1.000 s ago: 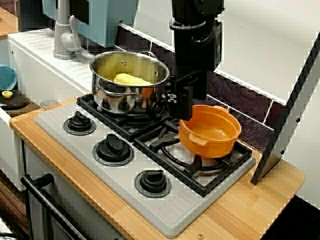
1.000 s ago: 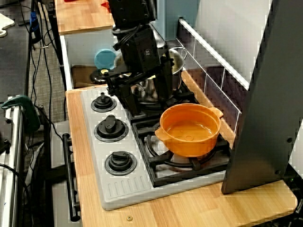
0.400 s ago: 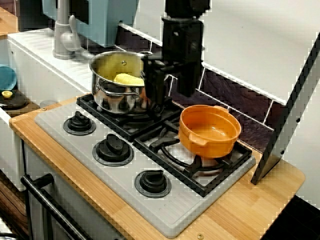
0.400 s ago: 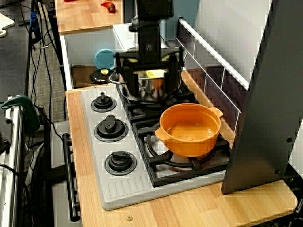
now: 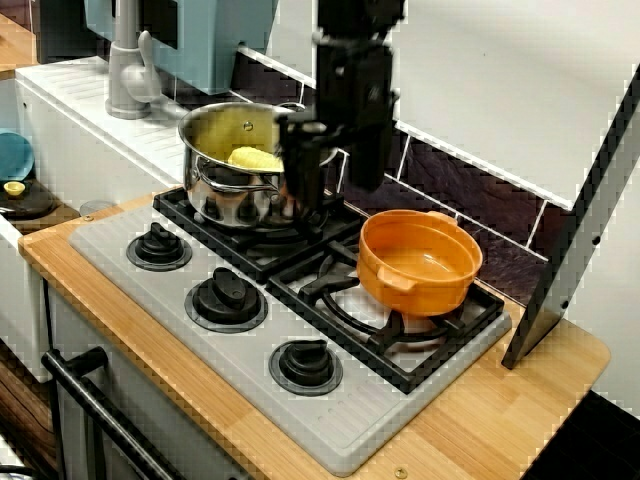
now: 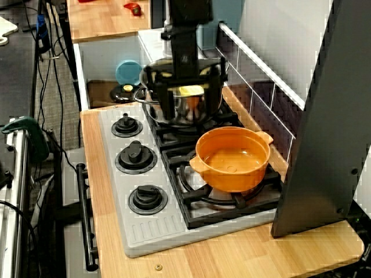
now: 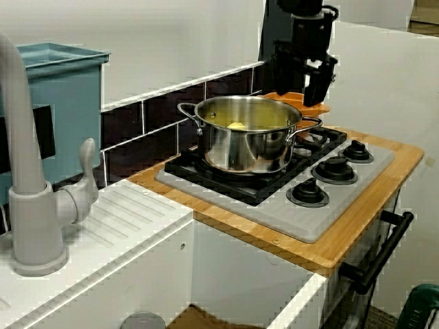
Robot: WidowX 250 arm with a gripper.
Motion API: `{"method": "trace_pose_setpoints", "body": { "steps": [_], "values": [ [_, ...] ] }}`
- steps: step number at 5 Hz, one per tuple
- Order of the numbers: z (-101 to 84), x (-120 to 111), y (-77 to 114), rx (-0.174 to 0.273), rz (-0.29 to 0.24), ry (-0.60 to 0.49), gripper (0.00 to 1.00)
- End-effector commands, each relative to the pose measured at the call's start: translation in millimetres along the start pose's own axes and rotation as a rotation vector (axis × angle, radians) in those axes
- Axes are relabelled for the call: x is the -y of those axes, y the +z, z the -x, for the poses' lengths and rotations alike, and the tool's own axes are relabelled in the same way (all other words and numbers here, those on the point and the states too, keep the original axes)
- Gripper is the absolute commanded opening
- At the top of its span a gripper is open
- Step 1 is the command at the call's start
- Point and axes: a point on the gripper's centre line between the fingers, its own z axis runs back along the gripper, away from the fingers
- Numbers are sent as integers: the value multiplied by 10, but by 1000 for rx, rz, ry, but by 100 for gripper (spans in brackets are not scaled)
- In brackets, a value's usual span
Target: Lift pot from stove
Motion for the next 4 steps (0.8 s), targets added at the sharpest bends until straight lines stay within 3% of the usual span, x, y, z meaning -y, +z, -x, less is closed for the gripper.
{"method": "trace_pose_setpoints", "body": {
  "steps": [1, 2, 3, 4],
  "values": [
    [32, -177, 44, -54, -95, 20, 100],
    [21, -235, 73, -51, -101, 28, 100],
    [-39, -291, 112, -25, -47, 17, 100],
    [-163, -334, 156, 55, 54, -26, 100]
  ]
}}
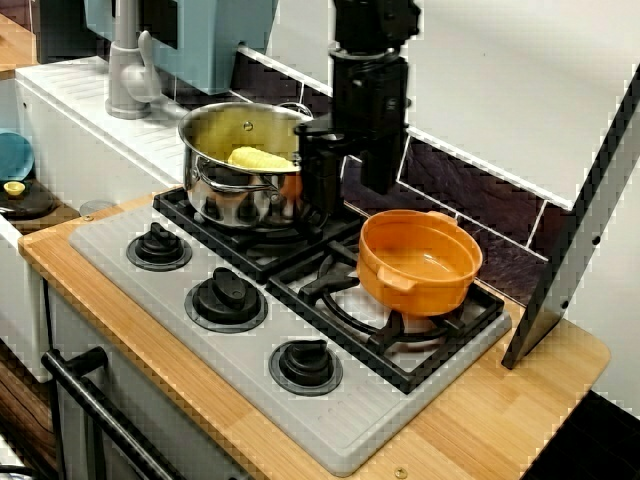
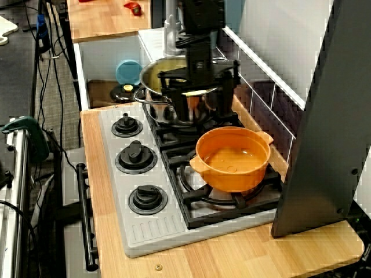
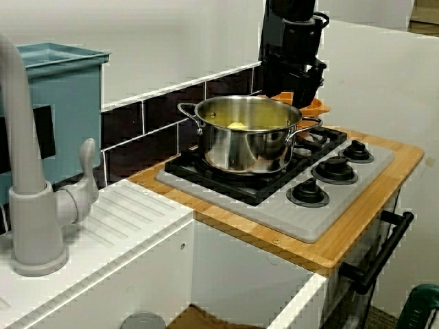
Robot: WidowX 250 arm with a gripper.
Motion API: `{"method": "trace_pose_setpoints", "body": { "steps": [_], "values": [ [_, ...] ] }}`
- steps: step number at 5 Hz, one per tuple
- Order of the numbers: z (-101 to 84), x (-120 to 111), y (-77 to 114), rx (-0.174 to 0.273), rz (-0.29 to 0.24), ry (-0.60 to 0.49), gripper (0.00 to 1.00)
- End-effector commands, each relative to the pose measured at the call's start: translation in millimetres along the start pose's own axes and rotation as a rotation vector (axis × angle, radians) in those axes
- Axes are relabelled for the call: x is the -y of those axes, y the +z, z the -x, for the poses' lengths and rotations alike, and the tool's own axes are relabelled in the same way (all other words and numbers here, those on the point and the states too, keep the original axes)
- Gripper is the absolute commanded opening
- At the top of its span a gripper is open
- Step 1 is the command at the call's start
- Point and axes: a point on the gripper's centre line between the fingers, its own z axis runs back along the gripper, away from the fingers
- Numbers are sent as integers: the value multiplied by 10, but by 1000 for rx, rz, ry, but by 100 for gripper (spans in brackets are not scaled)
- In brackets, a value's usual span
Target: Lift pot from stove
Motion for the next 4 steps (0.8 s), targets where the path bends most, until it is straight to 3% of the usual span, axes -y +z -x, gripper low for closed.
{"method": "trace_pose_setpoints", "body": {
  "steps": [1, 2, 4],
  "values": [
    [-290, -139, 206, 96, 61, -210, 100],
    [-271, -117, 170, 126, 59, -305, 100],
    [-249, -21, 64, 94, 46, -337, 100]
  ]
}}
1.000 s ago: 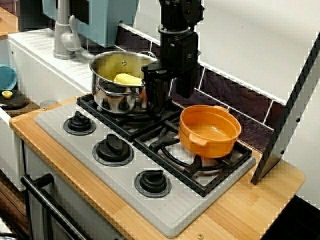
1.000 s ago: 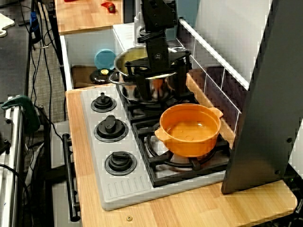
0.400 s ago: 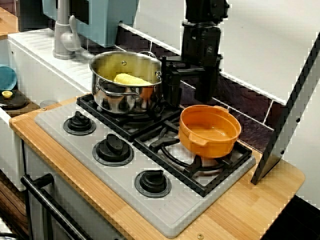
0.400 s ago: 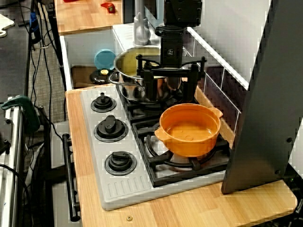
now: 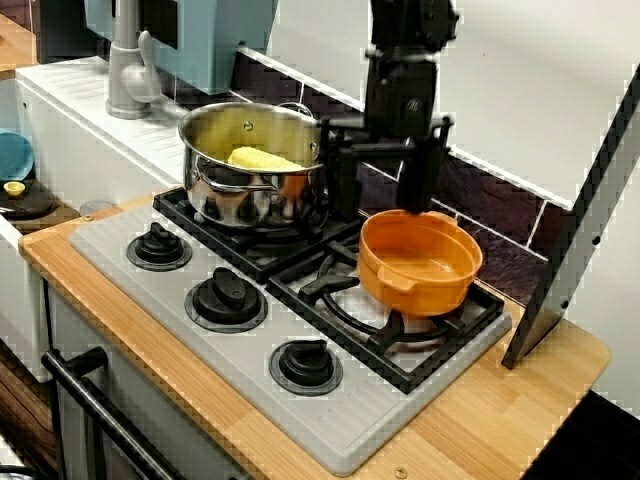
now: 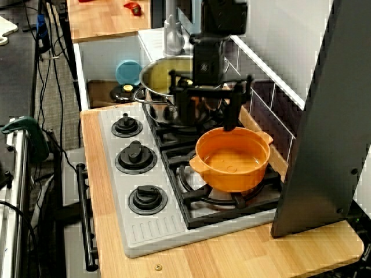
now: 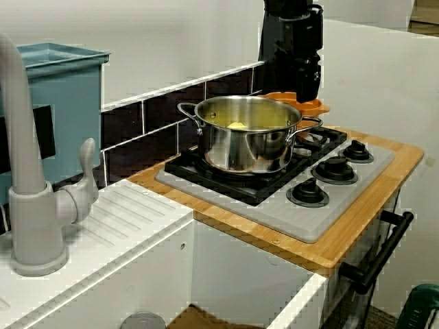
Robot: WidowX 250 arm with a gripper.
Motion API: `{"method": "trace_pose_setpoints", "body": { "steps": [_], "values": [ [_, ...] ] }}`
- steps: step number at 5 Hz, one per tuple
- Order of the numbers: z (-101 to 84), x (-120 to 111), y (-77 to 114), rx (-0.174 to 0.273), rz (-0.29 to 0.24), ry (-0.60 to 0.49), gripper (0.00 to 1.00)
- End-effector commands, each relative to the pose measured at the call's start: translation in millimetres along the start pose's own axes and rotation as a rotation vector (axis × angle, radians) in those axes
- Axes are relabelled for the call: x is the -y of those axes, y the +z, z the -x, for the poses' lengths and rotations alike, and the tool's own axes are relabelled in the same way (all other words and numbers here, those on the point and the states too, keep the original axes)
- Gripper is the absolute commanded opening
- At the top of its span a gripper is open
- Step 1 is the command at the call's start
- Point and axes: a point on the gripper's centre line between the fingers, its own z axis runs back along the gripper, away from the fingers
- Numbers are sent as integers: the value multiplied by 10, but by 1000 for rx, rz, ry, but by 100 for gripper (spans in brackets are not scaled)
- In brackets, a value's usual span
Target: Lift pot from stove
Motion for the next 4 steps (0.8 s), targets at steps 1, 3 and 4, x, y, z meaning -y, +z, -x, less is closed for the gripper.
{"method": "trace_pose_setpoints", "body": {
  "steps": [1, 3, 4],
  "values": [
    [-28, 17, 32, -37, -48, -6, 100],
    [3, 20, -110, -55, -61, 79, 100],
    [21, 17, -134, -55, -57, 101, 100]
  ]
}}
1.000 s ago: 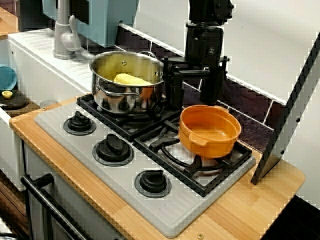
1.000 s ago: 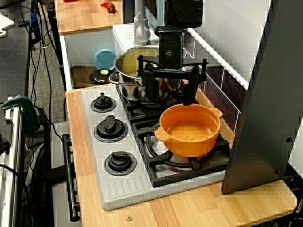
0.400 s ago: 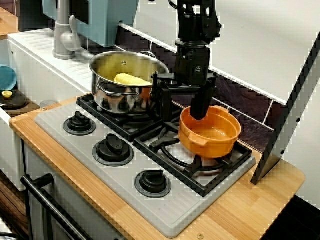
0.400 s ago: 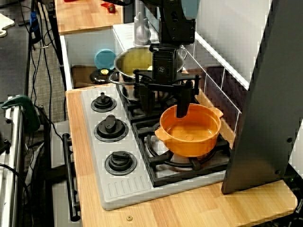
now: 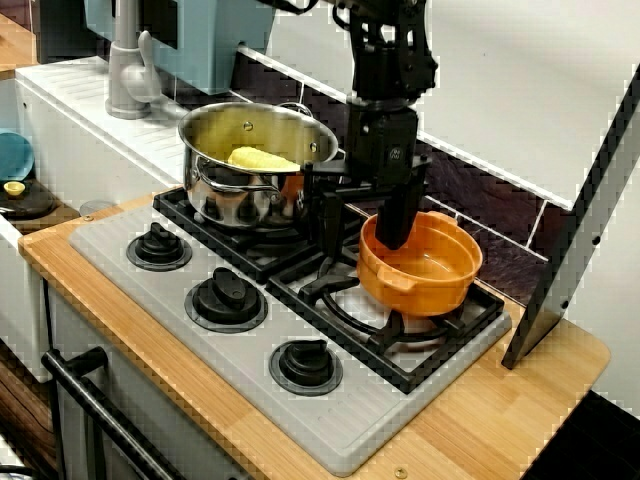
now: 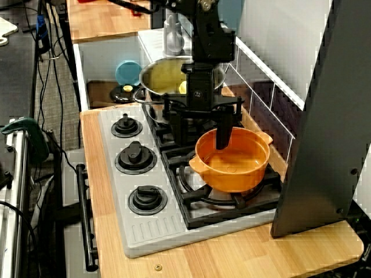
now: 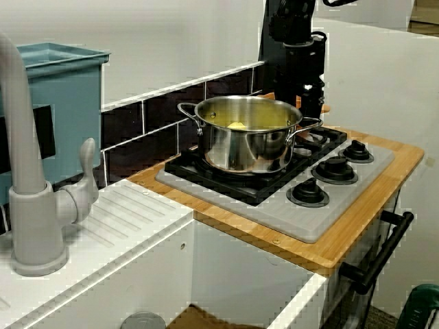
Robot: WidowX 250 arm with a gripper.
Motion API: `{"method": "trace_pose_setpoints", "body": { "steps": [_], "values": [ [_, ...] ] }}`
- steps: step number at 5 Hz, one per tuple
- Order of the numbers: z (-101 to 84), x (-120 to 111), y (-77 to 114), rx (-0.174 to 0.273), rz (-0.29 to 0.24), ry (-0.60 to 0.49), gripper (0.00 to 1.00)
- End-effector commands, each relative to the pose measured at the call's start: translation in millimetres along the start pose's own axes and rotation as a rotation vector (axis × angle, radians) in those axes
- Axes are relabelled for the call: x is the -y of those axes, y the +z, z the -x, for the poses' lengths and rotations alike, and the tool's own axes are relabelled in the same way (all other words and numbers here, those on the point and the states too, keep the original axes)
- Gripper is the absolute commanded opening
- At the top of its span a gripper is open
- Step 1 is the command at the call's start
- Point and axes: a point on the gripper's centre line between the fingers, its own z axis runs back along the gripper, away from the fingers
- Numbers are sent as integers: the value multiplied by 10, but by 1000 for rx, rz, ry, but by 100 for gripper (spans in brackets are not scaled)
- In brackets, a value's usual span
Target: Lift pot from stove
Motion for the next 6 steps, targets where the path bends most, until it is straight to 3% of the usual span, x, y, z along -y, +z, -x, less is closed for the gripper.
{"method": "trace_pose_setpoints", "body": {
  "steps": [1, 2, 4, 6],
  "values": [
    [0, -62, 112, -24, -41, 28, 100],
    [33, -48, 92, -59, -32, 41, 0],
    [96, -13, 39, -93, -44, 45, 0],
    [106, 5, 67, -85, -48, 55, 0]
  ]
}}
